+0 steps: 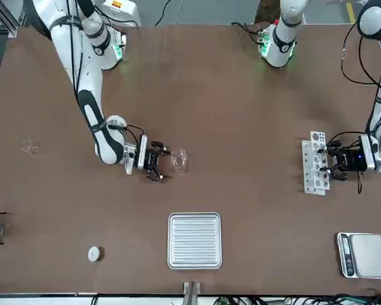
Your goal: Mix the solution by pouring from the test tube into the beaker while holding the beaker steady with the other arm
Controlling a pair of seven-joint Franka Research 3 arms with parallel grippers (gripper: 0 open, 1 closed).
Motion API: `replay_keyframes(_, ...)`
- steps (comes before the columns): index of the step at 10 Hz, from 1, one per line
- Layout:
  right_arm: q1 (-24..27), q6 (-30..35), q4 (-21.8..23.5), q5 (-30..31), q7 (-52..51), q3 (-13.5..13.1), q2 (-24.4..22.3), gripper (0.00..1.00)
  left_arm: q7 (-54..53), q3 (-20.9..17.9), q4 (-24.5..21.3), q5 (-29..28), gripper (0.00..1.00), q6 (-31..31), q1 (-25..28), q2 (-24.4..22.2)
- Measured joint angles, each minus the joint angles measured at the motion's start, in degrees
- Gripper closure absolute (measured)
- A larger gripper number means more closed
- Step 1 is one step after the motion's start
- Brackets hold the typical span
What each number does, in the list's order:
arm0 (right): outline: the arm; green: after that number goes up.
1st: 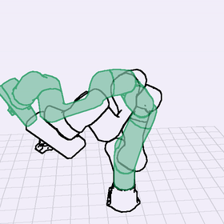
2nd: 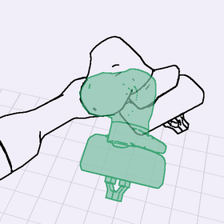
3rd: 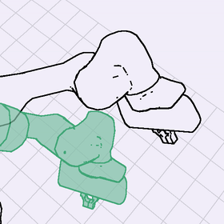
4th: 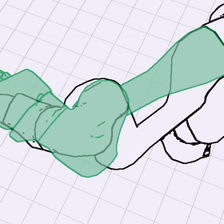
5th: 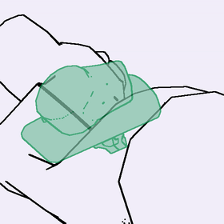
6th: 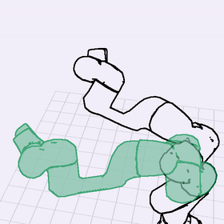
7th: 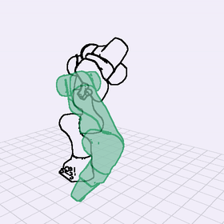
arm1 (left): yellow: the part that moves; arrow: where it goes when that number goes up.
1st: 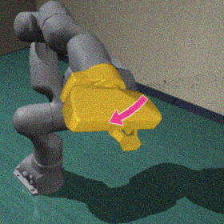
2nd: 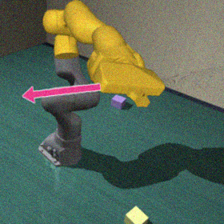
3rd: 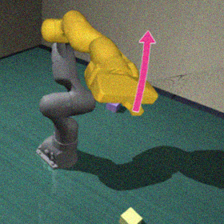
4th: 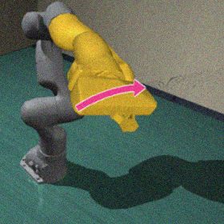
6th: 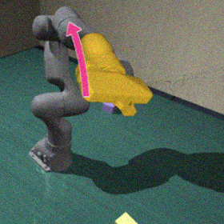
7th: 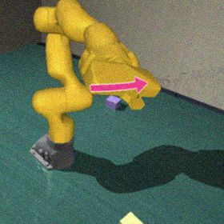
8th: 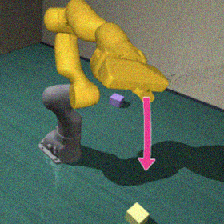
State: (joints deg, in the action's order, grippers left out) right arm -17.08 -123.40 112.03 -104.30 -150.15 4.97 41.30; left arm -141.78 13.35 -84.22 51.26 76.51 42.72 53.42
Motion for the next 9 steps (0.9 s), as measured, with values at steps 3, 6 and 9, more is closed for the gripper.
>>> replay_keyframes(3,-0.94,-0.36,-0.18,-0.87,-0.32,0.0,0.63,0.0,0.0,0.01,-1.4,0.0,0.38,-0.12,0.01,0.03)
replay_keyframes(6,-1.5,-0.37,-0.4,-1.89,-0.94,0.01,1.19,0.0,-0.01,0.01,-1.71,0.0,0.42,-0.12,0.55,0.03)
replay_keyframes(9,-2.41,-0.38,-0.53,-3.46,-1.09,0.02,1.19,0.0,-0.01,-0.01,-1.74,0.88,0.48,-0.16,1.1,0.03)
